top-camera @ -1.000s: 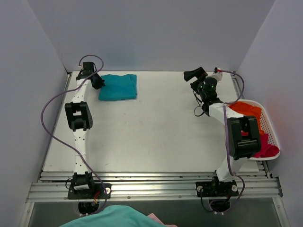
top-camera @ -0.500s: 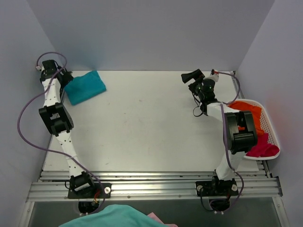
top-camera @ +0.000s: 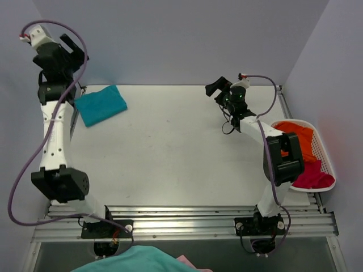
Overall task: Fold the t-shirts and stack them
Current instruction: Neatly place the folded tshirt to the corner
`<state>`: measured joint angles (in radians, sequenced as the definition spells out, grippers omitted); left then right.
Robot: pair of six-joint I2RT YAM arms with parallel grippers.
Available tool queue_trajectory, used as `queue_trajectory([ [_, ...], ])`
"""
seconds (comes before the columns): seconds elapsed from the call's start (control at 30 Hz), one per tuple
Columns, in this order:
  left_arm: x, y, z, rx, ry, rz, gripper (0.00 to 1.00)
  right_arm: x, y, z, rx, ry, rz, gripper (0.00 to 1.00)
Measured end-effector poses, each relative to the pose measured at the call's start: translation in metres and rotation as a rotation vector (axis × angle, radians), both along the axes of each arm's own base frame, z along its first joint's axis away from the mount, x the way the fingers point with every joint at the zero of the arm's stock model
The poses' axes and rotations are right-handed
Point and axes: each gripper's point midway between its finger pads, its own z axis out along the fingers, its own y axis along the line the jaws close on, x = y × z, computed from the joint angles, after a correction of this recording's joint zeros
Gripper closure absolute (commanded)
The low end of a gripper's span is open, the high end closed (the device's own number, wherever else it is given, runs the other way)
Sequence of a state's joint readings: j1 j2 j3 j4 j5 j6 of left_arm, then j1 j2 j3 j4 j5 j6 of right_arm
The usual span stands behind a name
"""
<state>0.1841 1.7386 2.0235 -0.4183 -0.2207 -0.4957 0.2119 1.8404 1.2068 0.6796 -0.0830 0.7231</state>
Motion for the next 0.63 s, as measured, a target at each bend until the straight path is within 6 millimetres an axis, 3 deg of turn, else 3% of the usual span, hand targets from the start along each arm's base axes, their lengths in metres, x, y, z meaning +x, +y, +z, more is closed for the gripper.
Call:
queue_trajectory([
  [0.03, -0.008, -0.024, 0.01, 0.016, -0.024, -0.044, 0.06, -0.002, 0.009, 0.004, -0.024, -0.008, 0.012, 0.0],
  [0.1, -0.023, -0.071, 0.011, 0.035, -0.038, -0.142, 0.06, -0.011, 0.029, 0.009, -0.067, -0.015, 0.04, 0.0],
  [0.17, -0.037, -0.11, -0.014, 0.044, -0.011, -0.229, 0.06, -0.021, 0.045, 0.013, -0.11, -0.022, 0.069, 0.0],
  [0.23, -0.051, -0.136, -0.059, 0.047, 0.057, -0.288, 0.06, -0.032, 0.063, 0.02, -0.16, -0.041, 0.108, 0.0],
  [0.37, -0.069, -0.174, -0.16, 0.058, 0.238, -0.386, 0.06, -0.046, 0.079, 0.032, -0.243, -0.071, 0.136, 0.0],
  [0.43, -0.081, -0.193, -0.197, 0.07, 0.319, -0.43, 0.06, -0.051, 0.086, 0.037, -0.277, -0.082, 0.144, 0.0],
  [0.5, -0.087, -0.212, -0.206, 0.094, 0.347, -0.466, 0.06, -0.054, 0.093, 0.043, -0.304, -0.097, 0.15, 0.0],
  [0.63, -0.093, -0.247, -0.188, 0.159, 0.308, -0.515, 0.06, -0.066, 0.105, 0.045, -0.358, -0.101, 0.152, 0.0],
])
